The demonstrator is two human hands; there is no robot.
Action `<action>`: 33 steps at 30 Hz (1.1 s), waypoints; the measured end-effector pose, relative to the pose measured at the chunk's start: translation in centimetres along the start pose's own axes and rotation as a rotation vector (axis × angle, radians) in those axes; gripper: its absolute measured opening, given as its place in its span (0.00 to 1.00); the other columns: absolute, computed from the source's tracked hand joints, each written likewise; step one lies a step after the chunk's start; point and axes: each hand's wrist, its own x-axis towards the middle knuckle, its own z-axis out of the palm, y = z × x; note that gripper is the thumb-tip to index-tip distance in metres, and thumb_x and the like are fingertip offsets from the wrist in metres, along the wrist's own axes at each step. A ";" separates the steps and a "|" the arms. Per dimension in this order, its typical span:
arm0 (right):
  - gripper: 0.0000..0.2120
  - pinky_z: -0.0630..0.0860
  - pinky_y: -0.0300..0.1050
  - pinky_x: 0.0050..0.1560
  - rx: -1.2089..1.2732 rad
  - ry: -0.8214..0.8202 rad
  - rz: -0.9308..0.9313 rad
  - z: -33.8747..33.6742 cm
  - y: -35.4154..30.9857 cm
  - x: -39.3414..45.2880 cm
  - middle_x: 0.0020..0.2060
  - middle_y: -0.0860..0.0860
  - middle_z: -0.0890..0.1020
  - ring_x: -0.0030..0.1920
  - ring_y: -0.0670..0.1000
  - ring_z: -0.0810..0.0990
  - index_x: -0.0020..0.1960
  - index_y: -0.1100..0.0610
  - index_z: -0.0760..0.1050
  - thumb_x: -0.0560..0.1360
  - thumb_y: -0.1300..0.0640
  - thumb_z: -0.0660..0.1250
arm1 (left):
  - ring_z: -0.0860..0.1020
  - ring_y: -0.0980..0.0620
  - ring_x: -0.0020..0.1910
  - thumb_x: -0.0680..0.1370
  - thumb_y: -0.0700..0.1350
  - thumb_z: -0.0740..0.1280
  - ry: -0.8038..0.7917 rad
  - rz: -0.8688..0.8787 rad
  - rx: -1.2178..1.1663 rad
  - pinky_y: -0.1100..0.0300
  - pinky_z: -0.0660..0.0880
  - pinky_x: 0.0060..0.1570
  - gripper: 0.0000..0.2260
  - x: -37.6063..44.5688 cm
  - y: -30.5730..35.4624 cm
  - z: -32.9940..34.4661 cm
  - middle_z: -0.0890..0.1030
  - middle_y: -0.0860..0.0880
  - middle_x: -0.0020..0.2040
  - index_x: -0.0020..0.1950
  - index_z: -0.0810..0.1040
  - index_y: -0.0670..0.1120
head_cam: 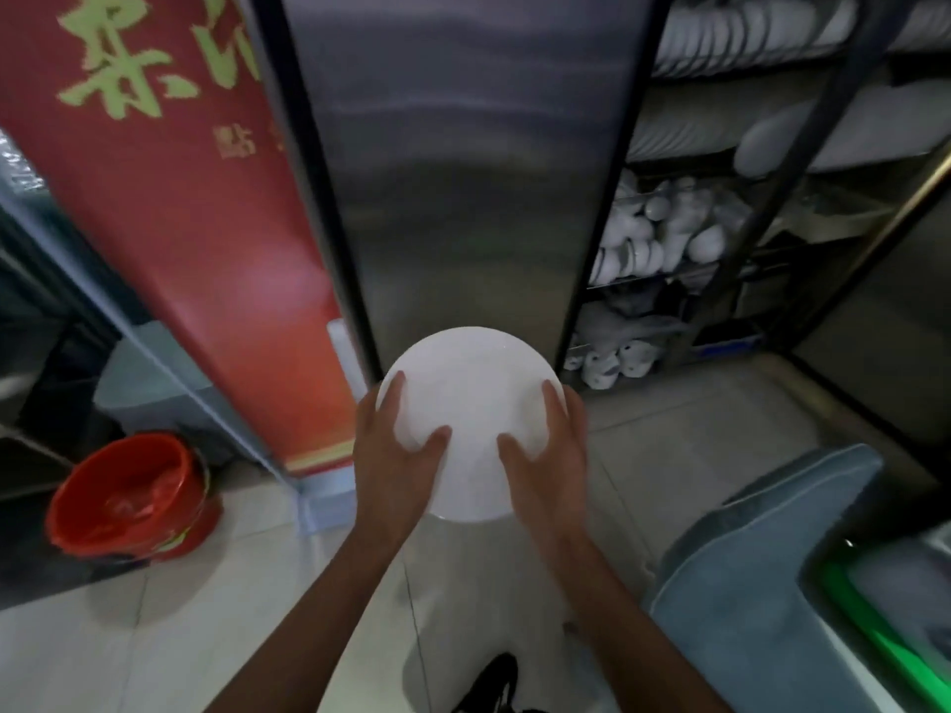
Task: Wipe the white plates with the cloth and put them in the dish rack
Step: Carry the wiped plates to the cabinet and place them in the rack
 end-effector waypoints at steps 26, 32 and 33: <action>0.34 0.74 0.57 0.67 -0.191 0.545 0.274 -10.1 7.6 29.2 0.73 0.37 0.57 0.71 0.49 0.63 0.77 0.47 0.59 0.74 0.61 0.67 | 0.69 0.56 0.68 0.69 0.48 0.76 -0.567 0.169 -0.238 0.55 0.69 0.66 0.36 22.9 9.6 34.1 0.69 0.52 0.73 0.75 0.67 0.59; 0.35 0.71 0.58 0.70 -0.198 0.636 0.331 -10.8 8.2 35.2 0.74 0.38 0.56 0.73 0.49 0.62 0.77 0.45 0.58 0.75 0.60 0.67 | 0.68 0.53 0.72 0.70 0.42 0.77 -0.630 0.251 -0.263 0.47 0.69 0.71 0.35 27.7 12.4 39.0 0.68 0.51 0.74 0.76 0.68 0.50; 0.35 0.71 0.57 0.70 -0.203 0.644 0.334 -11.1 8.3 36.0 0.74 0.38 0.56 0.73 0.49 0.62 0.77 0.45 0.58 0.74 0.60 0.67 | 0.67 0.52 0.72 0.71 0.41 0.77 -0.639 0.261 -0.260 0.47 0.69 0.71 0.35 28.2 12.8 39.7 0.67 0.51 0.74 0.76 0.68 0.50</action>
